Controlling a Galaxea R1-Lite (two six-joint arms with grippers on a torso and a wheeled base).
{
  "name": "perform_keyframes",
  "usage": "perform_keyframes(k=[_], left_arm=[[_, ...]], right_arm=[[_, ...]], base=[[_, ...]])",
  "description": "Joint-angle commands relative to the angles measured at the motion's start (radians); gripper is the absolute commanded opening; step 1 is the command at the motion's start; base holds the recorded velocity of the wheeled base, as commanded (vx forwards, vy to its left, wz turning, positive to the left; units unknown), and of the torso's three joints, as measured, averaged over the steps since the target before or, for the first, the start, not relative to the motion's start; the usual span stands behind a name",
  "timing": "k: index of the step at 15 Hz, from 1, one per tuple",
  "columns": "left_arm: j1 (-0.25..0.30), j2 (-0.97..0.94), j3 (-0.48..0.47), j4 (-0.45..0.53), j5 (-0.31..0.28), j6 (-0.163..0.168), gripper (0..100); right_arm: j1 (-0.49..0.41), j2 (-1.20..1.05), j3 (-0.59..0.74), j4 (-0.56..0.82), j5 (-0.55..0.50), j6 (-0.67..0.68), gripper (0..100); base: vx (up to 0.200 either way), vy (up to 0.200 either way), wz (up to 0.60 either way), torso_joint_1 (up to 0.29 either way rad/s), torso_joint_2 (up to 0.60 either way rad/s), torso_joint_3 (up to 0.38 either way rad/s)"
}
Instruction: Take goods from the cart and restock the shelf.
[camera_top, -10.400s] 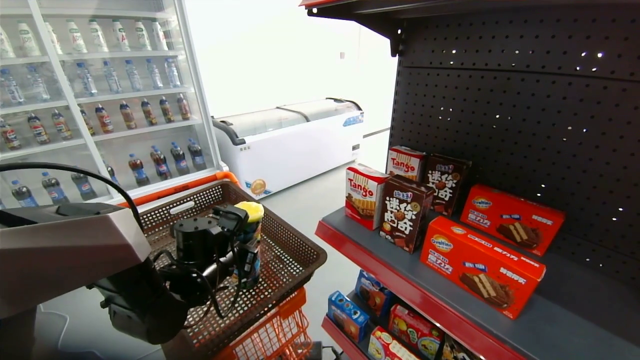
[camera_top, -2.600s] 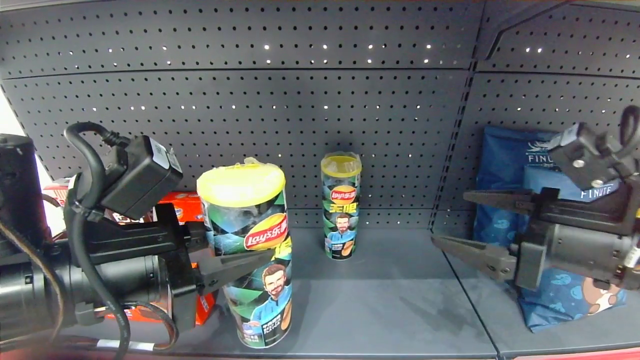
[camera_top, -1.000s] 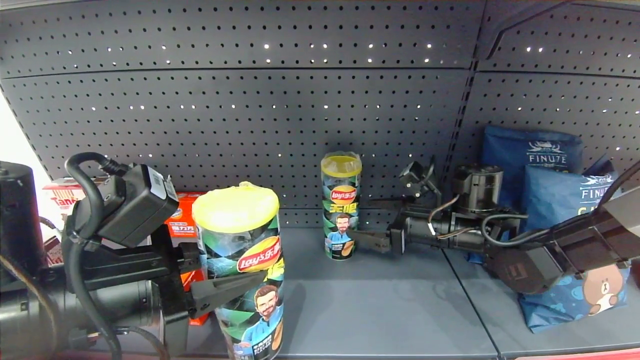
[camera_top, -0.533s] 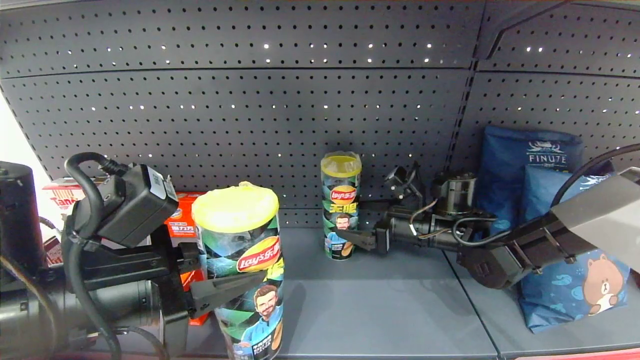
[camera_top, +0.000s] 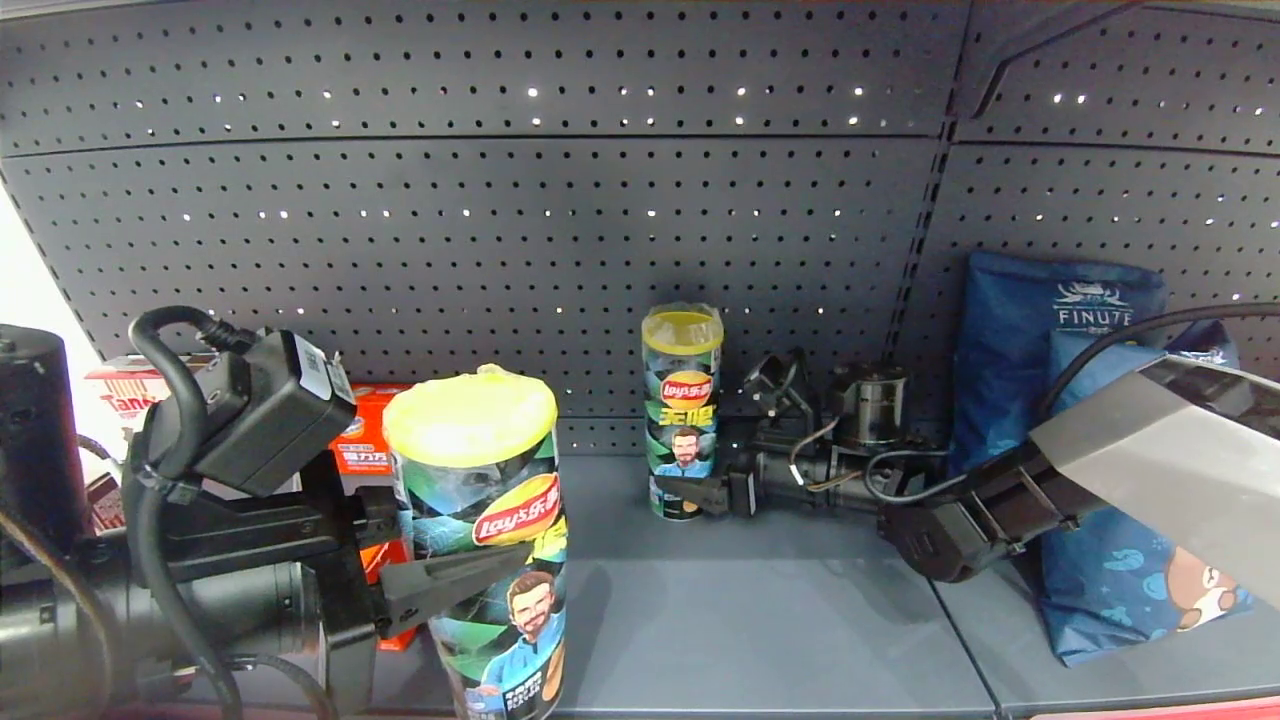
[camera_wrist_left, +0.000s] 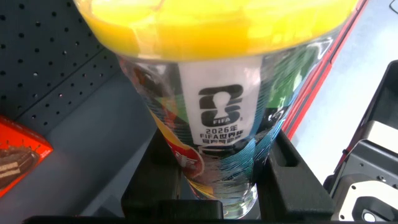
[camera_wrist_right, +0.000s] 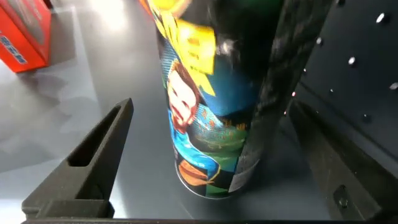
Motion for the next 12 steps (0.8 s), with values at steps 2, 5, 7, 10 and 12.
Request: perform_keyframes(k=[2, 5, 7, 10, 12], left_arm=[[0.000, 0.002, 0.000, 0.000, 0.000, 0.000, 0], [0.000, 0.002, 0.000, 0.000, 0.000, 0.000, 0], [0.000, 0.000, 0.000, 0.001, 0.000, 0.000, 0], [0.000, -0.008, 0.000, 0.001, 0.000, 0.000, 0], [0.000, -0.018, 0.002, 0.001, 0.000, -0.001, 0]], right_arm=[[0.011, 0.020, -0.008, -0.001, -0.004, -0.001, 0], [0.029, 0.025, -0.006, -0.001, -0.041, 0.001, 0], [0.034, 0.023, -0.005, -0.001, -0.041, 0.001, 0], [0.041, -0.007, 0.021, -0.009, -0.041, 0.001, 0], [0.044, -0.075, 0.097, -0.010, -0.039, 0.001, 0]], base=[[0.000, 0.000, 0.00, 0.000, 0.00, 0.000], [0.000, 0.000, 0.00, 0.000, 0.00, 0.000], [0.000, 0.000, 0.00, 0.000, 0.00, 0.000], [0.000, 0.000, 0.00, 0.000, 0.00, 0.000], [0.000, 0.000, 0.00, 0.000, 0.00, 0.000]])
